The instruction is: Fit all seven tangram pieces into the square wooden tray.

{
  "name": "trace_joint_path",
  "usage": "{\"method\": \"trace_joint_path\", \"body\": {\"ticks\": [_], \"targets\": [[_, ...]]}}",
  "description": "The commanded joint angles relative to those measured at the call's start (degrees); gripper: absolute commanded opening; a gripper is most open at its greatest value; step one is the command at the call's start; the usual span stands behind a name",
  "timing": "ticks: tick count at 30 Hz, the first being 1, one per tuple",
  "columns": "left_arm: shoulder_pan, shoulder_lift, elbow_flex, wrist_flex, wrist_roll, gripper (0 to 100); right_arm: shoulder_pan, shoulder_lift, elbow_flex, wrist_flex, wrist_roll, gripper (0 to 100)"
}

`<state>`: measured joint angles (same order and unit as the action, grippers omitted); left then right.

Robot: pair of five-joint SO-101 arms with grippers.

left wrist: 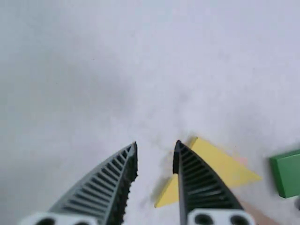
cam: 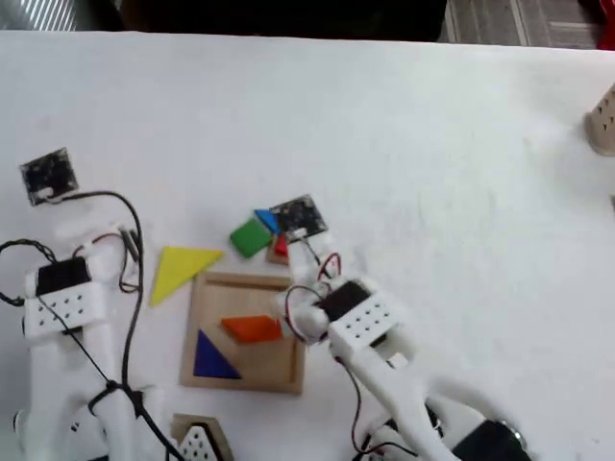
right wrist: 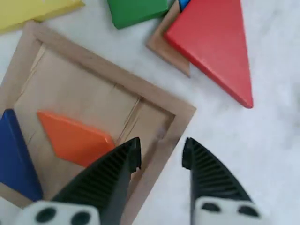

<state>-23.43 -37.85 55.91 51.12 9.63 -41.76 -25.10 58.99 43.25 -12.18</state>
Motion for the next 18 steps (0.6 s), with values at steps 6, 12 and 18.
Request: {"method": "trace_joint_path", "body": {"ticks": [6, 12, 18], "targets": [[-0.8, 11.4, -10.2, 0.5, 1.4, 14, -0.4, 5.7, -2.9, -3.8, -1.2, 15.2], [-0.8, 11.9, -10.8, 0.9, 1.4, 14, 8.2, 7.3, -2.9, -4.6, -1.1, 4.3], [-0.6, 12.3, -10.7, 0.9, 1.3, 14, 15.1, 7.3, -2.8, -4.1, 4.4, 1.7]]}}
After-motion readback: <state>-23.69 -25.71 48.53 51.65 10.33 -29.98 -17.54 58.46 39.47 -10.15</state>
